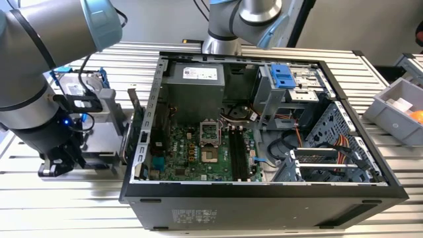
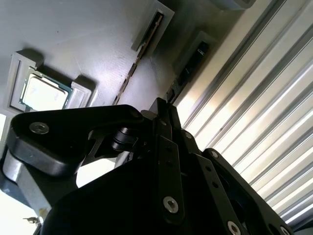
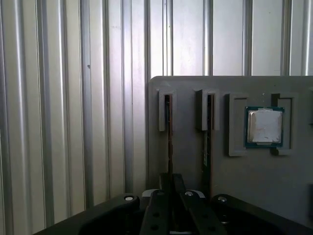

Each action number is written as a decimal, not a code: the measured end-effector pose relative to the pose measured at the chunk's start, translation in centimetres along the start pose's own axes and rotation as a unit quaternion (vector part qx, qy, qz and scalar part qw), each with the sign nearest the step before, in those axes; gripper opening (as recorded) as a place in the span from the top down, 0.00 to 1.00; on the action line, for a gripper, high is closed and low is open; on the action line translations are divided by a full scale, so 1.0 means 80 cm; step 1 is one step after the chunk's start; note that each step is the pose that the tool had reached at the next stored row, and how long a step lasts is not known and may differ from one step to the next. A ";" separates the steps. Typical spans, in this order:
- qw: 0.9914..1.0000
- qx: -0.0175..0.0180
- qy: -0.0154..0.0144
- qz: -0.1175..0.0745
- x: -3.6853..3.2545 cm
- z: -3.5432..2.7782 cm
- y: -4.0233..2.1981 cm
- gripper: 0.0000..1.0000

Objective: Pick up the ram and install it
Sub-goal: 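Pick up the ram and move it above insertion slot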

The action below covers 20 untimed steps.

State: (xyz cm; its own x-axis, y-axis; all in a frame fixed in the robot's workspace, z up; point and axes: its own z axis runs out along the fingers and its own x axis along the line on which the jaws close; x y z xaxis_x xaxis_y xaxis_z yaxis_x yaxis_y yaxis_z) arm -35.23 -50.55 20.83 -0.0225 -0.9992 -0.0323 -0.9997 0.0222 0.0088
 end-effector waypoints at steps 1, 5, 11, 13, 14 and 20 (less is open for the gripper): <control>1.000 0.000 0.000 0.000 0.0000 -0.0009 0.0000 1.00; 1.000 0.000 0.000 0.000 -0.0001 -0.0048 -0.0001 1.00; 1.000 0.000 0.000 0.000 -0.0003 -0.0114 0.0000 1.00; 1.000 0.000 0.000 0.000 -0.0004 -0.0132 0.0000 1.00; 1.000 0.000 0.000 0.000 -0.0004 -0.0141 0.0001 1.00; 1.000 0.000 0.000 0.000 -0.0006 -0.0214 0.0000 1.00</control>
State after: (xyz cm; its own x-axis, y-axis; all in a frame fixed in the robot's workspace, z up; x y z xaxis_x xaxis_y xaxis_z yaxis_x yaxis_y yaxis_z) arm -35.22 -50.56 22.55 -0.0223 -0.9992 -0.0321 -0.9997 0.0220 0.0089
